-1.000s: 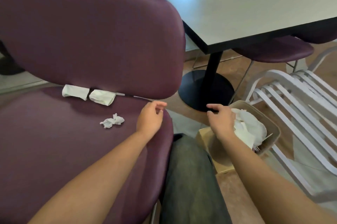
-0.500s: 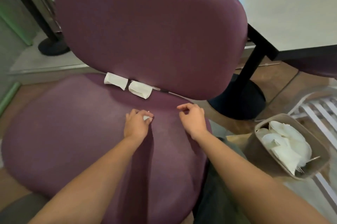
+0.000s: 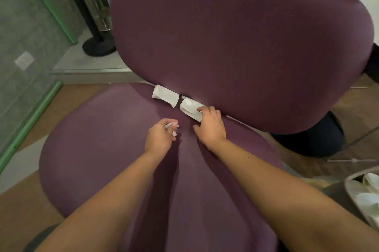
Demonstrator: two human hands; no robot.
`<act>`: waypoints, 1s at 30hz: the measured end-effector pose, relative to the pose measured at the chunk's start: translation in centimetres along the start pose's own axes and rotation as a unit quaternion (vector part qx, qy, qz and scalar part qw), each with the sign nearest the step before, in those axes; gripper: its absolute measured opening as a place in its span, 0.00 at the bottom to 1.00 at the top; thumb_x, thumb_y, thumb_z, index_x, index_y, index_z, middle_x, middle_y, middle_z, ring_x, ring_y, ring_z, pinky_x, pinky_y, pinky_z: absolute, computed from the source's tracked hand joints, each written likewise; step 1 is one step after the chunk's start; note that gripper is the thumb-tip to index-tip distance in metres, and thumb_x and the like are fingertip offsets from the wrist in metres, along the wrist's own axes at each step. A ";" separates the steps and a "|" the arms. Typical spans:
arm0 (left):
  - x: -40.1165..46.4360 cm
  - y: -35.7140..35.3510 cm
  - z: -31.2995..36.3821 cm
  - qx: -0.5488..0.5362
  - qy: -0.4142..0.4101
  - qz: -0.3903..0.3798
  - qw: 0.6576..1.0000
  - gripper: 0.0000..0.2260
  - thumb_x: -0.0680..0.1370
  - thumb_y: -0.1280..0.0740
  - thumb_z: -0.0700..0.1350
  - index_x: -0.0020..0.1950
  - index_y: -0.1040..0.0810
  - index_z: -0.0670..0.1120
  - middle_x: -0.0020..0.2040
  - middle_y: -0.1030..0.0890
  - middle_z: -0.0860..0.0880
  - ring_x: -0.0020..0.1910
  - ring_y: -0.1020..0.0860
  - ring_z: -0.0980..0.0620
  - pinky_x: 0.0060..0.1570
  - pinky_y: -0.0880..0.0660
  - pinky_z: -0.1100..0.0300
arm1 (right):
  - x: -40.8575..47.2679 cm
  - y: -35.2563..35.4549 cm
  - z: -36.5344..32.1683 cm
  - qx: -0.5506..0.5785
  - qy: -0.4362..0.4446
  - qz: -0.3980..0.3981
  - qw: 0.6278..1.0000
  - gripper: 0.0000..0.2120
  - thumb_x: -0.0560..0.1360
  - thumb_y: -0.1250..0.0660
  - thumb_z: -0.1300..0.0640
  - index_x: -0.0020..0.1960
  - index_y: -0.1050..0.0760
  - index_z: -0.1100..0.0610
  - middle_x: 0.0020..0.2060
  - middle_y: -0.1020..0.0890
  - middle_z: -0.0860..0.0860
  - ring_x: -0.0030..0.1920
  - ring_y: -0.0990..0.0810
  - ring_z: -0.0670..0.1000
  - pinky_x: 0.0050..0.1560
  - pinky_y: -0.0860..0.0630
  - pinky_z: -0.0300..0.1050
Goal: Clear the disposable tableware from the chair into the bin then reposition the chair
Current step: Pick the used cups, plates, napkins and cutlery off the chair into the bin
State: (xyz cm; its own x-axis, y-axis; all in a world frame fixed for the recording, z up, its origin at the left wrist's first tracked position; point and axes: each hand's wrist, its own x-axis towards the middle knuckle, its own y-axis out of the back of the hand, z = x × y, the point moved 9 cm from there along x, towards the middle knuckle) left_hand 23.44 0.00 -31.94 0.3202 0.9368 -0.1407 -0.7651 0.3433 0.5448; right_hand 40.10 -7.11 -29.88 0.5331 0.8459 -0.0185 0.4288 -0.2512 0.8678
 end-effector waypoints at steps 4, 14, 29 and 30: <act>1.7 0.2 -0.1 0.020 -0.020 0.007 1.000 0.07 0.80 0.37 0.45 0.52 0.20 0.53 0.45 0.18 0.51 0.35 0.21 0.53 0.42 0.23 0.60 | 1.8 -1.1 -0.8 -0.057 0.027 0.003 0.998 0.25 0.74 0.32 0.56 0.70 0.33 0.54 0.64 0.29 0.53 0.64 0.33 0.56 0.64 0.32 0.48; 7.7 1.9 -0.3 0.159 0.087 0.048 0.982 0.22 0.77 0.45 0.65 0.57 0.21 0.53 0.57 0.21 0.50 0.54 0.22 0.46 0.49 0.28 0.52 | 2.2 1.2 -0.1 -0.032 0.071 0.125 0.989 0.15 0.76 0.36 0.54 0.62 0.24 0.53 0.54 0.21 0.50 0.53 0.26 0.54 0.52 0.27 0.51; 8.2 1.1 0.3 0.081 0.100 0.052 0.990 0.17 0.80 0.41 0.57 0.44 0.28 0.44 0.42 0.24 0.47 0.43 0.24 0.44 0.42 0.33 0.55 | 0.5 2.6 0.5 0.065 0.079 0.160 0.982 0.13 0.80 0.38 0.53 0.64 0.26 0.53 0.54 0.23 0.47 0.52 0.27 0.51 0.51 0.25 0.47; 7.7 1.1 0.3 0.060 0.089 0.053 0.993 0.16 0.81 0.41 0.56 0.43 0.28 0.43 0.41 0.24 0.47 0.44 0.25 0.44 0.42 0.34 0.55 | 0.2 2.8 0.7 0.087 0.066 0.162 0.981 0.14 0.80 0.38 0.52 0.64 0.26 0.52 0.54 0.23 0.47 0.53 0.28 0.50 0.52 0.26 0.46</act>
State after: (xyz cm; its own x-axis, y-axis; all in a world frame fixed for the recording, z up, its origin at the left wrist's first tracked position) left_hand 25.21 7.57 -32.13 0.1303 0.9678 -0.2154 -0.7142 0.2423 0.6566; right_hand 41.93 -8.03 -27.77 0.5680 0.7593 0.3176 0.3765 -0.5828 0.7201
